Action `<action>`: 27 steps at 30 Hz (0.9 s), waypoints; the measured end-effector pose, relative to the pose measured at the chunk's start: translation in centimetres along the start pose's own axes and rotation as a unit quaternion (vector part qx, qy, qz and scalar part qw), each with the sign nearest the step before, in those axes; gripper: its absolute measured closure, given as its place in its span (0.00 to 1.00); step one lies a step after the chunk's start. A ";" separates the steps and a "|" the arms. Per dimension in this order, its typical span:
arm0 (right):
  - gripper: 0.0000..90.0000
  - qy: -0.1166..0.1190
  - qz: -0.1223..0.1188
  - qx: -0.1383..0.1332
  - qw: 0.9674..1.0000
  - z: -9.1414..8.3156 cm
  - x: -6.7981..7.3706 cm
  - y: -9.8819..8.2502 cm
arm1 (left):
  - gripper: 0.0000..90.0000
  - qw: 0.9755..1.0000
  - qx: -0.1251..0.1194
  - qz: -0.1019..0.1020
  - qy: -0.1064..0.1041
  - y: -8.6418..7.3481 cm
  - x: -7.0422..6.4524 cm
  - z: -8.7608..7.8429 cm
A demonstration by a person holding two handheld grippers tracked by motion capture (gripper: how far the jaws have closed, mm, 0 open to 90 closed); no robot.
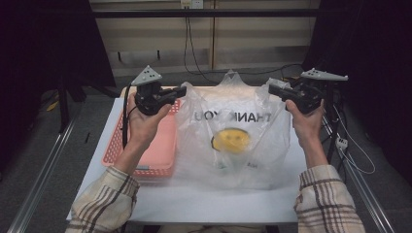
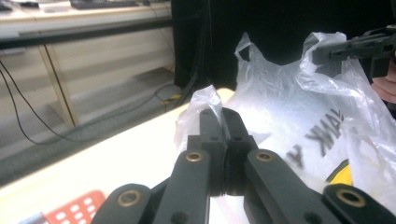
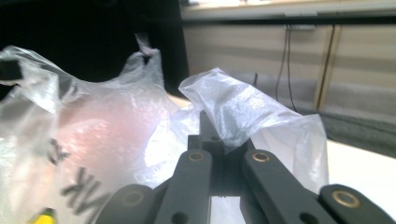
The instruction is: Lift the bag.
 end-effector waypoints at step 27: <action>0.51 -0.031 -0.018 0.036 0.999 -1.4 2.2 -4.6 | 0.95 0.999 0.036 -0.030 0.000 -3.4 0.6 3.0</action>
Point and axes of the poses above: each handheld gripper's, and its own axes: z roughly forward along the jaws, y roughly out of its top, x roughly to its left, the point moved 7 cm from there along z, roughly forward along the jaws, and after that the axes turned 13 degrees about x, right-handed, at the moved point
